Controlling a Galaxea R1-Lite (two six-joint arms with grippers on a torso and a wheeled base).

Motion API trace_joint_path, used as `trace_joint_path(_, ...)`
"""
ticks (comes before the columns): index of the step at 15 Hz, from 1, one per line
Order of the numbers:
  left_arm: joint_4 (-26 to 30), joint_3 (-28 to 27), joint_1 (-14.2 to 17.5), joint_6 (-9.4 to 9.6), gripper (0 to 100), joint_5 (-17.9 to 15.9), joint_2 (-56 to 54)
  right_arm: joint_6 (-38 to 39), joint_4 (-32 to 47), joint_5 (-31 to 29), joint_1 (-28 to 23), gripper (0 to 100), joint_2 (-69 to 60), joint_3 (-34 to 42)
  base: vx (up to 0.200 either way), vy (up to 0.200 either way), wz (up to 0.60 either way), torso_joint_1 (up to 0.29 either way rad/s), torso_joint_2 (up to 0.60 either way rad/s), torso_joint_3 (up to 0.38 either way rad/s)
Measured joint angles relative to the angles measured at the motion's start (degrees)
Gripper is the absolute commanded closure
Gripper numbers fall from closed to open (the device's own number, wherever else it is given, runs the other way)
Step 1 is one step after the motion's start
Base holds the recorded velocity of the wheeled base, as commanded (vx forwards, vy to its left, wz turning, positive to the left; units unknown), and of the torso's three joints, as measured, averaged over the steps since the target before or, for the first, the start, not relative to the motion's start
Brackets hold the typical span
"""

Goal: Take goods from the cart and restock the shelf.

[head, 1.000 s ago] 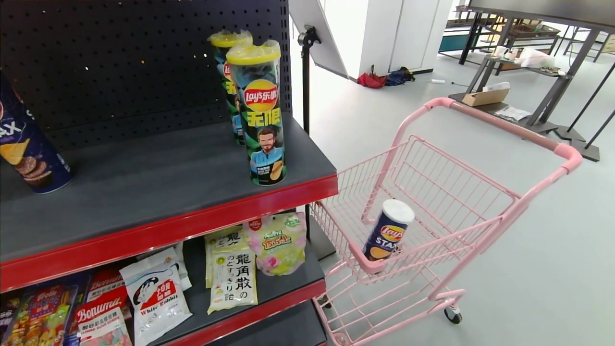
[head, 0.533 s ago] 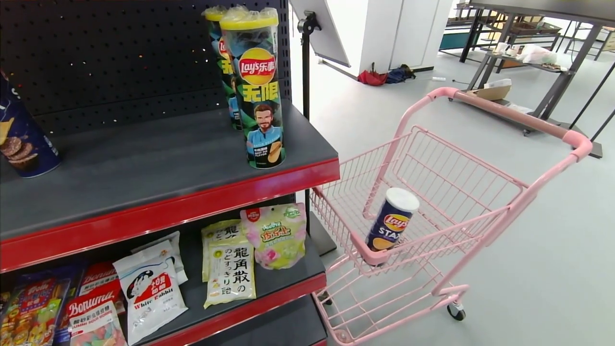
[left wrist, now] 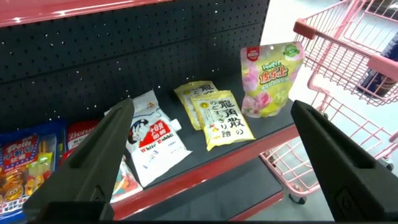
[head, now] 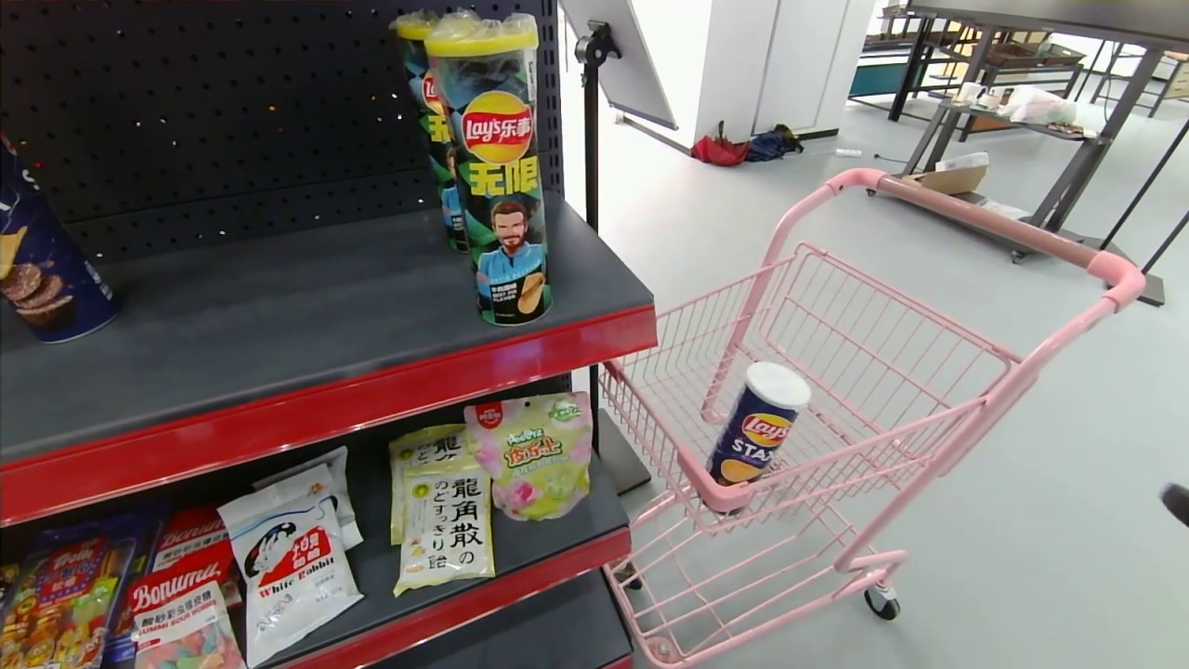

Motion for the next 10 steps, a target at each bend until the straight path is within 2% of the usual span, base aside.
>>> trace_joint_path(4,0.0,0.0,0.0,0.27,0,0.0,0.0,0.4,-24.0,7.6,2.5,0,28.9,-0.4,0.0,0.0,0.0,0.0,0.0,0.0)
trace_joint_path(6,0.0,0.0,0.0,0.29,0,0.0,0.0,0.3,-33.1,11.5,3.0,0,40.0,0.4,0.0,0.0,0.0,0.0,0.0,0.0)
trace_joint_path(10,0.0,0.0,0.0,0.29,0,0.0,0.0,-0.7,-38.0,15.8,3.4,0,53.9,-0.6,0.0,0.0,0.0,0.0,0.0,0.0)
